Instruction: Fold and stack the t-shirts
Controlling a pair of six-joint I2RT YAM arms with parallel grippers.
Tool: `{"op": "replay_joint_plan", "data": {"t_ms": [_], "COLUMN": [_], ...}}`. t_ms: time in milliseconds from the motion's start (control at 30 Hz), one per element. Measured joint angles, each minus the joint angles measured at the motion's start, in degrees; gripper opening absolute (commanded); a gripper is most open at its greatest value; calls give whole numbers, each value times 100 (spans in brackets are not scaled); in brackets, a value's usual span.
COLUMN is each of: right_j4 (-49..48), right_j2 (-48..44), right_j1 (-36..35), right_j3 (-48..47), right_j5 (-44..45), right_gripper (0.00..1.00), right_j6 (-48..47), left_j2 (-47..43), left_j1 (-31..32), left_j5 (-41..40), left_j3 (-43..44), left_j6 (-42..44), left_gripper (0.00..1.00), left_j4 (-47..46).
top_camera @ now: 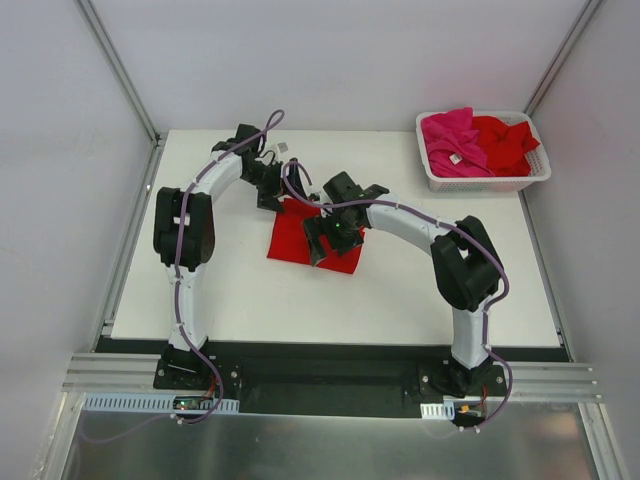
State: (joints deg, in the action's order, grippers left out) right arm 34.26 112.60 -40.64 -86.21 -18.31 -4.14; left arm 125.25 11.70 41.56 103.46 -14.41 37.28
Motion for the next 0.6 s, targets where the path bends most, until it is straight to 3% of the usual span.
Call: {"op": "replay_joint_plan", "data": {"t_ms": [600], "right_j4": [125], "right_j2": [59], "right_j1": [-2], "right_j3": [-63], "right_j5": [0], "right_gripper": [96], "right_j6": [-87], "left_j2": [138], "left_j1": [37], "left_j5": [0], "left_j3": [490], "left_j6": [-2], "left_gripper": [99], "left_j4": [-13]}}
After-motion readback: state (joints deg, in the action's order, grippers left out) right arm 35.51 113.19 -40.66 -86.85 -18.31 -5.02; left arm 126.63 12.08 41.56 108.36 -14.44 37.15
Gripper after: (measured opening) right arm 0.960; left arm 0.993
